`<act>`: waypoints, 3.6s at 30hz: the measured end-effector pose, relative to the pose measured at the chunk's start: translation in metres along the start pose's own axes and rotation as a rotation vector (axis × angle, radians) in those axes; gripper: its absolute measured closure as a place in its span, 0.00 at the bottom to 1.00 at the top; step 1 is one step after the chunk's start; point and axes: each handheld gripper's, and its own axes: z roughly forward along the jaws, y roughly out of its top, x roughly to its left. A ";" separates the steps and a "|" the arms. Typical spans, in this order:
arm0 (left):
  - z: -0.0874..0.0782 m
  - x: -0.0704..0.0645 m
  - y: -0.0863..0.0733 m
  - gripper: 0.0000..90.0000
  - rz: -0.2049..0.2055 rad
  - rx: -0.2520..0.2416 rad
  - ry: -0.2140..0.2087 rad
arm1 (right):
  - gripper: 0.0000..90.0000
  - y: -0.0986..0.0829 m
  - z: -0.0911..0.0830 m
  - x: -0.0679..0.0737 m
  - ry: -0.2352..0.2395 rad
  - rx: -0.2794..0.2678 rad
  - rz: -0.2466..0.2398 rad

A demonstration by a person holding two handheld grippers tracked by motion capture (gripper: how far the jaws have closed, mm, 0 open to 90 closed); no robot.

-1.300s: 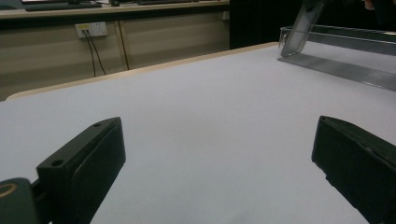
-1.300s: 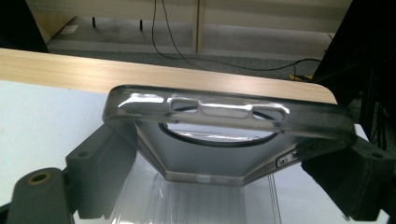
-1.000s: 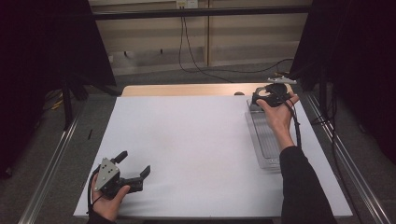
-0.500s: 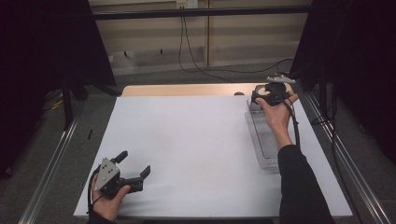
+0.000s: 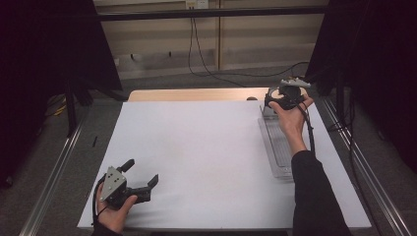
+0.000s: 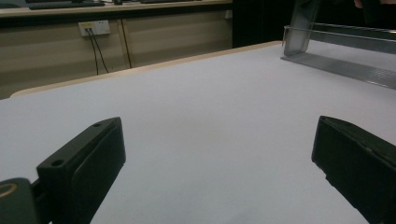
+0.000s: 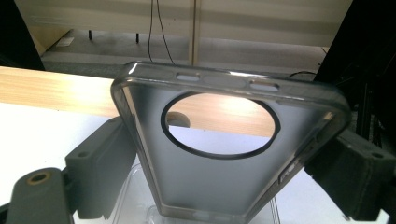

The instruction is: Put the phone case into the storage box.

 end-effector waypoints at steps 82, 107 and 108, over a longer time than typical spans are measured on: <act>0.003 0.000 0.001 0.03 -0.003 0.005 0.000 | 0.01 0.020 -0.008 -0.017 0.137 -0.182 0.032; 0.000 0.001 0.001 0.03 -0.004 -0.011 0.001 | 0.01 0.013 -0.032 -0.029 0.134 -0.211 0.029; -0.001 0.001 0.001 0.03 -0.008 -0.014 0.004 | 0.01 0.012 -0.033 -0.031 0.133 -0.215 0.037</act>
